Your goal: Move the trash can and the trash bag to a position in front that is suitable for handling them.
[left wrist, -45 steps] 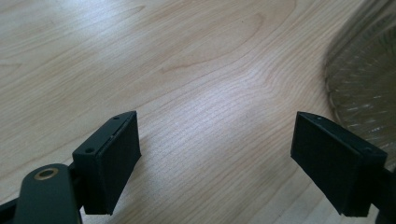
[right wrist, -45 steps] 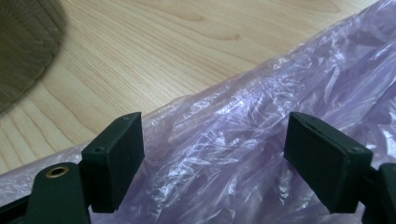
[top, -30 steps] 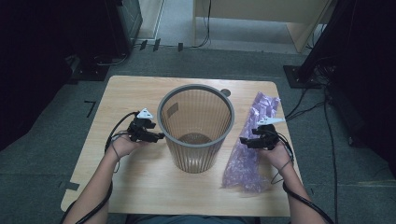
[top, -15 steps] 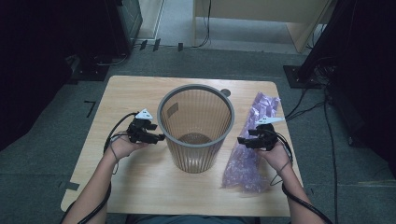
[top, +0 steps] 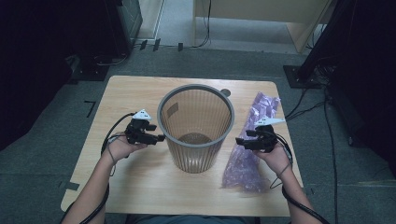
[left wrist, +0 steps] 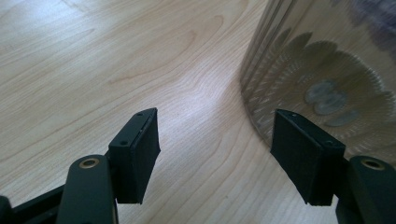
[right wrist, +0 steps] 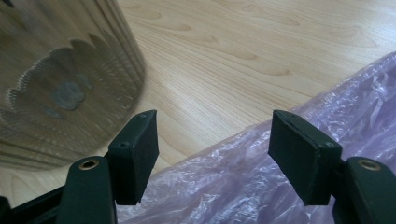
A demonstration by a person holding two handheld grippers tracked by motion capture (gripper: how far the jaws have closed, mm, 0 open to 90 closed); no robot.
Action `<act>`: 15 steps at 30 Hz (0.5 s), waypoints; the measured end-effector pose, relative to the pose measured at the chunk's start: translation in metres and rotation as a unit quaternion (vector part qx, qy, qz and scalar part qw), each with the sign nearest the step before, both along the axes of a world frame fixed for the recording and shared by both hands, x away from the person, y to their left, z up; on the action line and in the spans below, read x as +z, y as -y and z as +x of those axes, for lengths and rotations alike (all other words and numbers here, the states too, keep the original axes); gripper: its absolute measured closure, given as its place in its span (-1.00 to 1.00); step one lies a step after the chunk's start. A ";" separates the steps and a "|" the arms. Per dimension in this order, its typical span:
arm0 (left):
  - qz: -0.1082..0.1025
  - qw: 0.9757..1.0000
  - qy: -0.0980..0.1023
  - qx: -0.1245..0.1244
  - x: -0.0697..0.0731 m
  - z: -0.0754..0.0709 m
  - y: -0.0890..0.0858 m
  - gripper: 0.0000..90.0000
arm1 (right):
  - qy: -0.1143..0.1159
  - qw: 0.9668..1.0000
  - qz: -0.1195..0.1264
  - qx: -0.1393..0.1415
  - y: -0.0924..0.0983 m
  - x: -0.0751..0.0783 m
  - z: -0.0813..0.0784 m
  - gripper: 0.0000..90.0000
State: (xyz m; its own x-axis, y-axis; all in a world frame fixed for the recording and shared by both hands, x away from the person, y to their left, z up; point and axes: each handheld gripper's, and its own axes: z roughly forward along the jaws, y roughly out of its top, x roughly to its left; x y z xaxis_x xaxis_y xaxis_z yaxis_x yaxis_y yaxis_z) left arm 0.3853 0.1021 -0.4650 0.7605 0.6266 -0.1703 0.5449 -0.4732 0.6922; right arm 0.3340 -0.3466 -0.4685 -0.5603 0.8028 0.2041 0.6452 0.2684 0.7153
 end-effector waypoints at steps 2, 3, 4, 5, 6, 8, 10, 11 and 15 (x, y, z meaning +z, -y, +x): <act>-0.007 1.000 0.003 -0.001 0.003 -0.003 -0.001 -0.29 | 0.003 1.000 -0.001 0.000 -0.003 0.002 -0.002 -0.24; -0.011 1.000 0.002 -0.003 0.005 -0.004 -0.002 -0.29 | 0.001 1.000 0.000 0.001 -0.004 0.003 -0.004 -0.24; -0.014 1.000 0.004 -0.006 0.006 -0.005 -0.002 -0.28 | 0.002 1.000 0.001 0.005 -0.006 0.004 -0.005 -0.23; -0.018 1.000 0.003 -0.008 0.007 -0.007 -0.002 -0.28 | 0.004 1.000 0.001 0.008 -0.008 0.005 -0.007 -0.23; -0.021 1.000 0.002 -0.011 0.009 -0.009 -0.002 -0.26 | 0.005 1.000 0.000 0.009 -0.011 0.006 -0.009 -0.22; -0.024 0.999 0.008 -0.019 0.012 -0.014 -0.002 -0.21 | 0.011 1.000 -0.002 0.016 -0.014 0.009 -0.012 -0.22; -0.020 0.999 0.014 -0.021 0.014 -0.017 -0.001 -0.20 | 0.015 1.000 -0.003 0.023 -0.019 0.011 -0.015 -0.22; -0.019 0.999 0.019 -0.021 0.015 -0.018 -0.002 -0.20 | 0.019 0.999 -0.005 0.027 -0.020 0.012 -0.016 -0.22; -0.036 0.999 0.011 -0.027 0.017 -0.021 -0.003 -0.19 | 0.025 0.999 -0.011 0.042 -0.025 0.014 -0.019 -0.19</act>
